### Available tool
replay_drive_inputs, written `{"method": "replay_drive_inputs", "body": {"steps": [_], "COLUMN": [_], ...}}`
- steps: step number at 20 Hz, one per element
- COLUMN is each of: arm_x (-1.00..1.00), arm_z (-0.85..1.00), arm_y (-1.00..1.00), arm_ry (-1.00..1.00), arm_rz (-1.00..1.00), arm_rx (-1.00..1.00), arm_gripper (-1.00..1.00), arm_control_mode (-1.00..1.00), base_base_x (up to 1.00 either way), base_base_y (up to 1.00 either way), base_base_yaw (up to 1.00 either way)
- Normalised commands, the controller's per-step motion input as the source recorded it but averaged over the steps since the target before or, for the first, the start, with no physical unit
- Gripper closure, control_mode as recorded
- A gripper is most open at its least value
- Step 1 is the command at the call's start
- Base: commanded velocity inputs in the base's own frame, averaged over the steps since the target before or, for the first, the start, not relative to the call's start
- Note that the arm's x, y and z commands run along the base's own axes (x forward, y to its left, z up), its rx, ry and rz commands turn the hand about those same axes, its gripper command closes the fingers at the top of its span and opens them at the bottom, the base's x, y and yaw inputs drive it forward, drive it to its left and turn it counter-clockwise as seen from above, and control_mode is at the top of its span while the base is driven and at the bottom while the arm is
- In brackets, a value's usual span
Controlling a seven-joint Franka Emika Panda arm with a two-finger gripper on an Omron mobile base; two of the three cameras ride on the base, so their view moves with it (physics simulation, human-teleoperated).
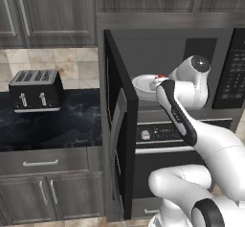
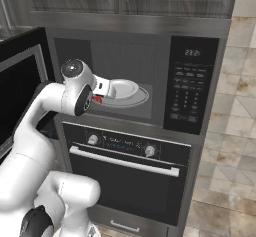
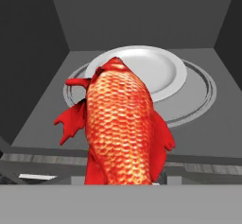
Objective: Transport the fish from the fridge to the microwave and turn on the microwave.
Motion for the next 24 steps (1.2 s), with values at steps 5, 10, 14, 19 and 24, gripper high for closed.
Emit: {"method": "replay_drive_inputs", "body": {"steps": [5,10,14,19,24], "arm_x": [0.30,0.32,0.31,0.31,0.33], "arm_z": [0.00,-0.09,-0.18,-0.16,-0.07], "arm_y": [0.00,0.00,0.00,0.00,0.00], "arm_ry": [0.00,0.00,0.00,0.00,0.02], "arm_rz": [0.00,0.00,0.00,0.00,0.00], "arm_rx": [0.00,0.00,0.00,0.00,0.00], "arm_gripper": [1.00,1.00,1.00,1.00,1.00], "arm_control_mode": [-1.00,-1.00,-1.00,-1.00,-1.00], "base_base_x": [0.00,0.00,0.00,0.00,0.00], "base_base_y": [0.00,0.00,0.00,0.00,0.00], "base_base_yaw": [0.00,0.00,0.00,0.00,0.00]}}
